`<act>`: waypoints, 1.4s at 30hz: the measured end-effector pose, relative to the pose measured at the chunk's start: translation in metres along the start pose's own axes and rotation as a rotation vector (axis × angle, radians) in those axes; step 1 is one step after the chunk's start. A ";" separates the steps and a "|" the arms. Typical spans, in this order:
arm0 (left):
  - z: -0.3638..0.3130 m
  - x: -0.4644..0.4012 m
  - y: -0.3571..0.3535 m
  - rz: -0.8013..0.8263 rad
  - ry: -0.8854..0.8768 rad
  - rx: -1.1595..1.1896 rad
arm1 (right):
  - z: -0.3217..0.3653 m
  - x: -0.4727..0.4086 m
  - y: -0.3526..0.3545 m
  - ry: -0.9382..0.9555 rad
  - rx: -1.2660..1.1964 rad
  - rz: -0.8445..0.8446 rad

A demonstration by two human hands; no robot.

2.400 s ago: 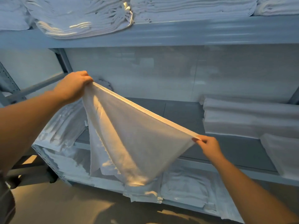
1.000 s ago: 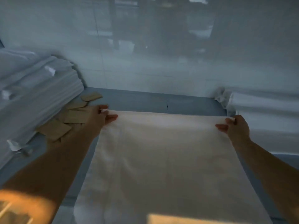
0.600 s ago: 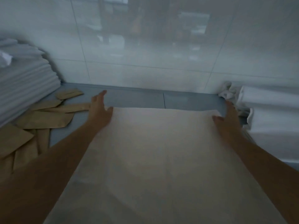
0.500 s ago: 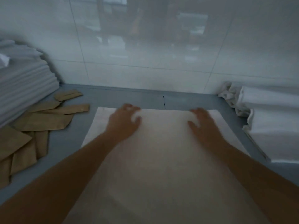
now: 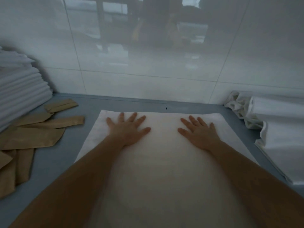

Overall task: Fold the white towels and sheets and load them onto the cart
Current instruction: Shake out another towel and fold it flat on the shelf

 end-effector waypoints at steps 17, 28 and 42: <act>-0.046 0.094 -0.003 -0.061 -0.077 -0.005 | 0.042 0.084 -0.007 0.037 -0.002 -0.013; -0.090 0.200 -0.005 0.034 -0.132 0.026 | 0.102 0.194 -0.022 0.089 -0.001 -0.025; -0.103 0.296 -0.011 0.012 -0.045 0.064 | 0.075 0.292 -0.020 -0.030 -0.075 -0.016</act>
Point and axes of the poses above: each hand's wrist, its own x-axis away from the middle knuckle, its own y-axis out of the back of the hand, z = x × y, the point moved 10 cm from there along -x, towards the middle knuckle, and after that the axes turned 2 degrees about -x, right-handed, at the moved point
